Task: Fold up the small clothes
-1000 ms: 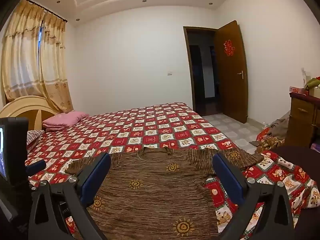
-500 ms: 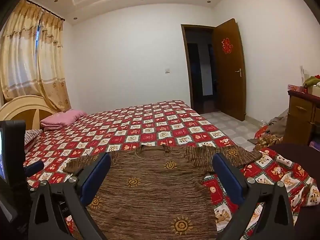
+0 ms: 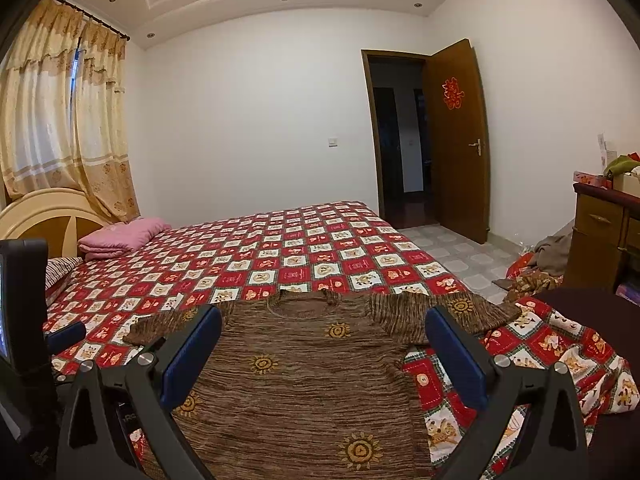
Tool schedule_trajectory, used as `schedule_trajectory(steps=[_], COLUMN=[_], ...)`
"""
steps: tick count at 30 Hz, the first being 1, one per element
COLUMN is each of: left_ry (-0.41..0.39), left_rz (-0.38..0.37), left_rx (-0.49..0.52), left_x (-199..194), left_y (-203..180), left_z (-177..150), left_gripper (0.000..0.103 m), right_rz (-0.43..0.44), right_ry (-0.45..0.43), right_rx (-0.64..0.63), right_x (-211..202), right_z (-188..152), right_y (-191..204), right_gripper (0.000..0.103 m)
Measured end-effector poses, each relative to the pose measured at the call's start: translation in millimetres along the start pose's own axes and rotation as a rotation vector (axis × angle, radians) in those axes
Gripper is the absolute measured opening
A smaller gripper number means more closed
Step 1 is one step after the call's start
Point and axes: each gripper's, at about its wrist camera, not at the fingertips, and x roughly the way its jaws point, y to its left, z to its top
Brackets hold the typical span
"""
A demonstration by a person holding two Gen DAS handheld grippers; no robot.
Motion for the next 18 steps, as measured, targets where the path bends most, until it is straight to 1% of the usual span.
schedule_trajectory(steps=[18], left_ry=[0.01], left_rz=[-0.014], left_rx=[0.0], left_x=[2.3], left_y=[-5.3], left_z=[-0.9], left_gripper=[0.103], right_rz=[0.0], right_ry=[0.008], right_rx=[0.004], right_x=[1.1], right_z=[-2.1], right_y=[1.0], right_gripper=[0.102])
